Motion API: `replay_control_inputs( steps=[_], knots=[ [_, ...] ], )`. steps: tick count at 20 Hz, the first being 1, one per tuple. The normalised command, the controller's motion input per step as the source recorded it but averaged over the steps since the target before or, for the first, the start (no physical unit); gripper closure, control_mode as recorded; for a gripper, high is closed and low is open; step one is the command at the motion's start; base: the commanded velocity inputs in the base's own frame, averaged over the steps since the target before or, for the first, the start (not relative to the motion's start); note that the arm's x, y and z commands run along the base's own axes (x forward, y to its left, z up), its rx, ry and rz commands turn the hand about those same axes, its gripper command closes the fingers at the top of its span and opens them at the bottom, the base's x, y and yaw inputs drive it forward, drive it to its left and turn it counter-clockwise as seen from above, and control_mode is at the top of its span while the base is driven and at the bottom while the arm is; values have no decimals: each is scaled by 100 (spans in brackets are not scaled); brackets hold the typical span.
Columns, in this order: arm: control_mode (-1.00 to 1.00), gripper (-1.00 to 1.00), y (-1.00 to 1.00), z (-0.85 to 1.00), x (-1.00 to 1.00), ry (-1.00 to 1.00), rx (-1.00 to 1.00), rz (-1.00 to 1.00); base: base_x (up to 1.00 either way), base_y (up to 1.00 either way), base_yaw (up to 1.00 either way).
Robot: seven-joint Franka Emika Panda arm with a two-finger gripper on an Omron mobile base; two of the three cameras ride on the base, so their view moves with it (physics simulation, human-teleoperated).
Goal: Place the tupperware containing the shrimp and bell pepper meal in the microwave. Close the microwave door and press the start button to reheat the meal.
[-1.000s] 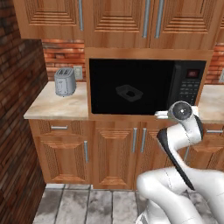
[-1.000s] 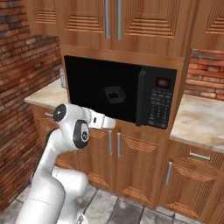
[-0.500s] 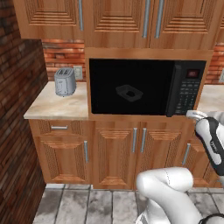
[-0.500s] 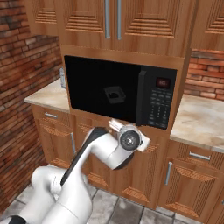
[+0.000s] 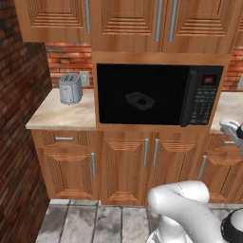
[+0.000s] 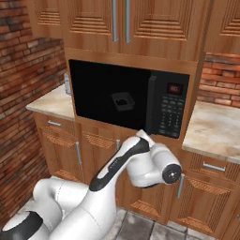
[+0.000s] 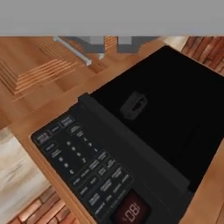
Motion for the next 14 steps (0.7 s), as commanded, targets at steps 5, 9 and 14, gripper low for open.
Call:
replay_control_inputs(
  steps=[5, 9, 14],
  knots=[
    [-100, 100, 0, 0, 15, 1, 24, 0, 0, 0, 0],
    [-100, 100, 0, 0, 19, 12, 26, -3, 0, 0, 0],
    [-100, 100, 13, 0, 17, 14, 20, -4, 0, 0, 0]
  ],
)
